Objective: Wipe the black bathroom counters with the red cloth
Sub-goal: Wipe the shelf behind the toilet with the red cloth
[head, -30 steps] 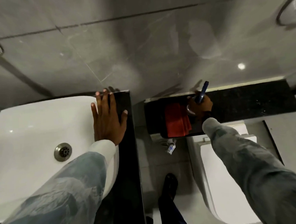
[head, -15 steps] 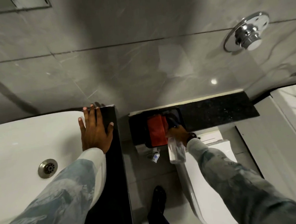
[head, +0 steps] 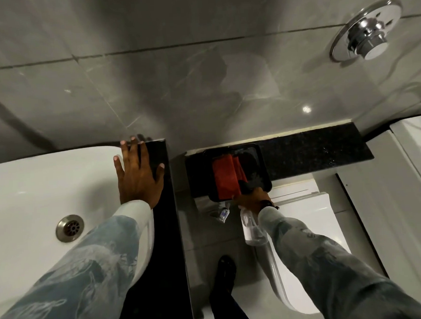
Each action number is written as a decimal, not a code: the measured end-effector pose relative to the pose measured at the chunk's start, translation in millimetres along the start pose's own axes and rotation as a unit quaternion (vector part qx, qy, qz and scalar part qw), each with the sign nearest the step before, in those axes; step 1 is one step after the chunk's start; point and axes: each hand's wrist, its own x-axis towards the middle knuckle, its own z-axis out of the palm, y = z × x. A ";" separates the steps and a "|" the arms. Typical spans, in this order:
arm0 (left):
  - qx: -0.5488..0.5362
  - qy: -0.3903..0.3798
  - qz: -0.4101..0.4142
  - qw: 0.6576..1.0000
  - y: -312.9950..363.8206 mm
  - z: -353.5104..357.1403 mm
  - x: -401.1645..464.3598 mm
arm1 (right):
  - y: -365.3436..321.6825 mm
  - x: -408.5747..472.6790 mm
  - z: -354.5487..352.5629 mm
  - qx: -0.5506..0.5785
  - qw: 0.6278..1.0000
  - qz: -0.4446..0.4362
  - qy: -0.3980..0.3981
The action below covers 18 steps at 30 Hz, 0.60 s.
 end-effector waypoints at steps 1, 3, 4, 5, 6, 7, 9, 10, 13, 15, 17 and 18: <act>-0.001 0.001 0.000 1.000 -0.1 0.2 0.1 | -0.9 2.2 -3.3 0.004 1.000 -0.005 0.009; -0.001 0.002 0.004 1.000 -0.1 0.6 0.2 | -7.5 7.5 -13.2 0.024 0.999 -0.018 0.043; -0.001 0.003 0.005 1.000 0.0 0.8 1.0 | -13.8 10.7 -20.4 0.039 0.996 -0.029 0.068; -0.005 0.005 0.005 1.000 -0.2 1.5 1.5 | -20.6 14.5 -28.3 0.056 0.992 -0.046 0.099; -0.011 0.009 0.006 1.000 -0.3 2.4 2.1 | -27.6 18.7 -36.2 0.069 0.986 -0.068 0.138; -0.015 0.013 0.006 1.000 -0.7 3.3 2.3 | -34.1 22.9 -43.5 0.080 0.976 -0.094 0.178; -0.014 0.020 0.008 1.000 -1.3 5.6 2.6 | -45.4 32.4 -54.3 0.089 0.956 -0.144 0.239; -0.010 0.022 0.010 1.000 -1.9 6.9 2.7 | -48.7 37.5 -57.7 0.089 0.948 -0.166 0.255; -0.005 0.025 0.014 1.000 -5.2 9.9 3.0 | -52.8 54.8 -59.9 0.042 0.933 -0.224 0.279; -0.005 0.031 0.013 0.999 -5.5 12.1 3.7 | -49.5 65.0 -59.3 0.024 0.922 -0.253 0.293; -0.005 0.034 0.016 0.999 -5.6 12.4 4.1 | -40.4 70.5 -57.2 0.040 0.917 -0.259 0.303; -0.003 0.033 0.016 0.999 -5.8 12.1 4.6 | -34.5 71.4 -56.5 0.042 0.917 -0.254 0.304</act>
